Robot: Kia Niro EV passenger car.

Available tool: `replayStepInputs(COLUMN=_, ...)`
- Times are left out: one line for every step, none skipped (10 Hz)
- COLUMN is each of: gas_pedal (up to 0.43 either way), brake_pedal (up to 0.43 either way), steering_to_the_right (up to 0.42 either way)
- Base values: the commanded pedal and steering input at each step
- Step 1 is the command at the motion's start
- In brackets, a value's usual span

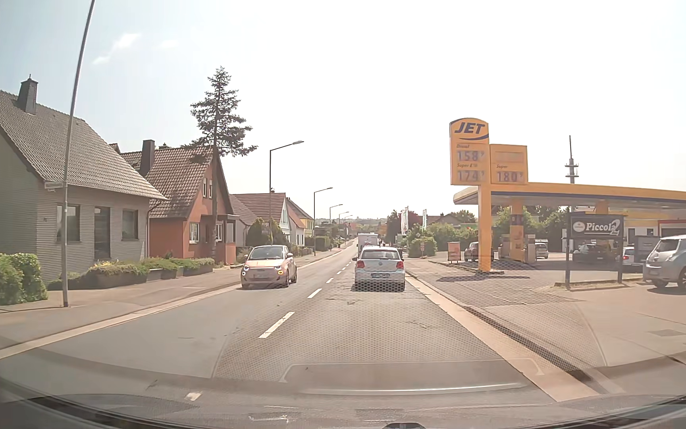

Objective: Follow the waypoints while adhering to traffic rules and regulations

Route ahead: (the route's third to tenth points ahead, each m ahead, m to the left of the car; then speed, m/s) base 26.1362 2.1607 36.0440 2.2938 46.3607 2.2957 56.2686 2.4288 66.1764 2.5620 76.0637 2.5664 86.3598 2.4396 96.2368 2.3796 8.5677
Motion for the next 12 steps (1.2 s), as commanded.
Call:
replayStepInputs(gas_pedal=0.118, brake_pedal=0.0, steering_to_the_right=0.001)
replayStepInputs(gas_pedal=0.118, brake_pedal=0.0, steering_to_the_right=0.001)
replayStepInputs(gas_pedal=0.118, brake_pedal=0.0, steering_to_the_right=0.001)
replayStepInputs(gas_pedal=0.118, brake_pedal=0.0, steering_to_the_right=0.001)
replayStepInputs(gas_pedal=0.118, brake_pedal=0.0, steering_to_the_right=0.001)
replayStepInputs(gas_pedal=0.138, brake_pedal=0.0, steering_to_the_right=0.001)
replayStepInputs(gas_pedal=0.15, brake_pedal=0.0, steering_to_the_right=0.001)
replayStepInputs(gas_pedal=0.15, brake_pedal=0.0, steering_to_the_right=0.001)
replayStepInputs(gas_pedal=0.157, brake_pedal=0.0, steering_to_the_right=0.001)
replayStepInputs(gas_pedal=0.157, brake_pedal=0.0, steering_to_the_right=0.001)
replayStepInputs(gas_pedal=0.157, brake_pedal=0.0, steering_to_the_right=0.001)
replayStepInputs(gas_pedal=0.157, brake_pedal=0.0, steering_to_the_right=0.001)
